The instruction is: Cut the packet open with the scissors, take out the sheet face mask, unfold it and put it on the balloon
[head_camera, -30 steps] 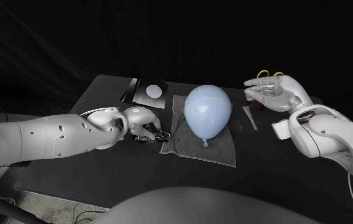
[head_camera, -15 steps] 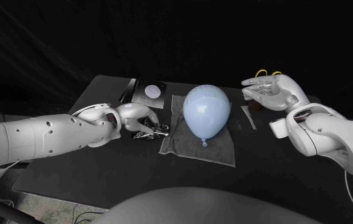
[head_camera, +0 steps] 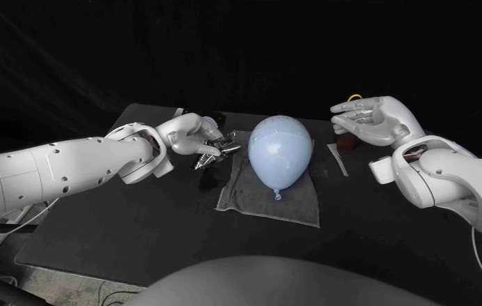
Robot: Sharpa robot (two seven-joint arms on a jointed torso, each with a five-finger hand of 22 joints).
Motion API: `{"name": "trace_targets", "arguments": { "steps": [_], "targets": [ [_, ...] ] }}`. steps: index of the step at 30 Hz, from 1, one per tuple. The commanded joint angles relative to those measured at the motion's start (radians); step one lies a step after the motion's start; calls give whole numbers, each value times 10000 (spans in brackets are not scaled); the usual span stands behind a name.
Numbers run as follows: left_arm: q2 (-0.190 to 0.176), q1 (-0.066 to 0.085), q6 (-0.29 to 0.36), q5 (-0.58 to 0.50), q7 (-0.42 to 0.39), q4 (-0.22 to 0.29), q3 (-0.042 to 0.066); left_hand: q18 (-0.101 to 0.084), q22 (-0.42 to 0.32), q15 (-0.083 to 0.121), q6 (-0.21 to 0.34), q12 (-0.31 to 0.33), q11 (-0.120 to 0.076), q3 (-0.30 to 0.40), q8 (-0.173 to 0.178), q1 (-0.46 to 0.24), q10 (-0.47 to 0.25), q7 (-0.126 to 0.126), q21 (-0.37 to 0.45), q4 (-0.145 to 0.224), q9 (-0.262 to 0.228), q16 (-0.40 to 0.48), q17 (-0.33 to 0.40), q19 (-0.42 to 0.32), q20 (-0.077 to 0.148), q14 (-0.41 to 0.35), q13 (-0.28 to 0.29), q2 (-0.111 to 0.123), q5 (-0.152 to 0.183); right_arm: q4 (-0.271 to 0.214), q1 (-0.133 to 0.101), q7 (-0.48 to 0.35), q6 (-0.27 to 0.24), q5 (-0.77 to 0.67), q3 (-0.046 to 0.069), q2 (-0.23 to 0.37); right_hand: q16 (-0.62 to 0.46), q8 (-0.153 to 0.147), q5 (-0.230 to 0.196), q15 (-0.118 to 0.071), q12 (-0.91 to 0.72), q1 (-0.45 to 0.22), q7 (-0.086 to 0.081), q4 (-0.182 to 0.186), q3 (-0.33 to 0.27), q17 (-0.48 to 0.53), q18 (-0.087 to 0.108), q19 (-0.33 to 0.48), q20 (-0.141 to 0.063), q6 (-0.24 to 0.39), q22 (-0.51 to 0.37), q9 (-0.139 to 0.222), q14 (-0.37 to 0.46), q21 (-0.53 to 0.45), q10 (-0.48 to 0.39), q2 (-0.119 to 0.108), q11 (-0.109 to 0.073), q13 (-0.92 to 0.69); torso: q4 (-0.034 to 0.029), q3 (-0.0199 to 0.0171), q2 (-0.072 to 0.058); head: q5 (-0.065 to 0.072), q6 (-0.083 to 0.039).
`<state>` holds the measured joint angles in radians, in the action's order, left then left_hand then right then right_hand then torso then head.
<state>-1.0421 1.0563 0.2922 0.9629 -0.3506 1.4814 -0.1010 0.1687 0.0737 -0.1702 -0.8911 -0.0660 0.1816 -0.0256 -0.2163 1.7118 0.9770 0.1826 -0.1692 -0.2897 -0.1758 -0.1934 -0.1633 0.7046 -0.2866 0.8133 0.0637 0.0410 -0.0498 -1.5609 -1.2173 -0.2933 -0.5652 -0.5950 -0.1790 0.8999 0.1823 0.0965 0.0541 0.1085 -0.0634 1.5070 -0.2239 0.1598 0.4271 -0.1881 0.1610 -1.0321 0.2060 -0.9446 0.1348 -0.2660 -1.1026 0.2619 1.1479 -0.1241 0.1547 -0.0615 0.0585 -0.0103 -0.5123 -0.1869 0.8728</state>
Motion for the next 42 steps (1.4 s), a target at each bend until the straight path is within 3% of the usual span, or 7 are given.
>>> {"name": "trace_targets", "arguments": {
  "steps": [1,5,13,22,29,36,42],
  "targets": [
    [61,112,-627,-2676,-407,78,23,-32,-5,-66,49,54,97,75,93,-42,-87,91,11,-3,31,65,12,122,-69,20,-14,174,16,23,-175,39,427,137,23,-9,206,44,42,-149,-40,-200,40,-124,61,-206,207,-310,-144,-75,132,-23,-426,266,171,-2,-60,-19,7,-14,4,24,-2],
    [248,191,-819,-4075,-464,-4,35,-80,-2,-86,102,53,143,122,140,-53,-168,140,-13,5,52,91,11,201,-67,26,-12,197,14,27,-546,415,944,135,32,-43,912,61,44,-489,-50,-512,172,-209,-6,-750,230,-1203,-476,-167,539,-47,-1610,1056,401,23,-244,-35,15,-9,4,82,-52],
    [643,230,-953,-6023,-632,-259,40,-109,3,-84,73,21,147,192,145,-48,-138,142,-46,10,56,82,-7,304,-58,101,2,159,14,-218,-1255,1412,2177,-302,43,-283,3207,98,35,-1049,-41,-1171,510,-106,241,-2681,195,-2458,-1043,-377,1678,-166,-3329,2983,1062,-84,-621,-80,-12,-5,10,184,-601],
    [958,235,-772,-6712,-882,-379,42,-110,3,-76,59,15,134,211,144,-35,-122,122,-55,19,56,77,-14,335,-53,130,5,159,14,-286,-1672,3012,2497,-722,47,-1096,4976,54,11,-1098,-24,-2055,555,386,-50,-4184,149,-2519,-1120,-309,2856,-306,-3481,4489,1205,-457,-686,-114,-47,9,5,332,-1292],
    [1239,234,-618,-6615,-1089,-510,46,-116,0,-74,69,22,130,191,157,-47,-129,123,-58,23,62,93,-15,360,-53,127,3,226,17,57,-1745,4178,2269,-1194,48,-1927,5575,-41,-14,-1027,-114,-2793,479,919,-1133,-4643,88,-2373,-1035,-101,3840,-335,-3284,5415,897,-685,-588,-169,-28,14,-11,355,-1804],
    [1357,233,-462,-6294,-1229,-590,49,-118,-2,-75,73,25,131,187,162,-44,-134,117,-57,29,64,100,-15,366,-53,123,2,248,15,314,-1759,4029,1835,-1451,59,-2397,8584,19,2,-1401,-1617,-2342,856,876,-1562,-7505,-355,-3225,-1342,-113,7171,-451,-3888,8151,2730,-517,-1065,-1396,-33,-1,-3,260,-1878],
    [1429,232,-340,-5921,-1311,-647,50,-123,-5,-78,75,29,128,199,167,-18,-144,110,-54,42,66,114,-13,373,-52,110,0,258,14,420,-1763,4014,1870,-1518,66,-2671,10573,45,-6,-1409,-4059,-1961,870,1148,-2341,-9478,-572,-3227,-1342,70,9041,-656,-3909,9675,1791,-174,-1118,-4782,-16,10,-12,263,-1904]
  ]
}}
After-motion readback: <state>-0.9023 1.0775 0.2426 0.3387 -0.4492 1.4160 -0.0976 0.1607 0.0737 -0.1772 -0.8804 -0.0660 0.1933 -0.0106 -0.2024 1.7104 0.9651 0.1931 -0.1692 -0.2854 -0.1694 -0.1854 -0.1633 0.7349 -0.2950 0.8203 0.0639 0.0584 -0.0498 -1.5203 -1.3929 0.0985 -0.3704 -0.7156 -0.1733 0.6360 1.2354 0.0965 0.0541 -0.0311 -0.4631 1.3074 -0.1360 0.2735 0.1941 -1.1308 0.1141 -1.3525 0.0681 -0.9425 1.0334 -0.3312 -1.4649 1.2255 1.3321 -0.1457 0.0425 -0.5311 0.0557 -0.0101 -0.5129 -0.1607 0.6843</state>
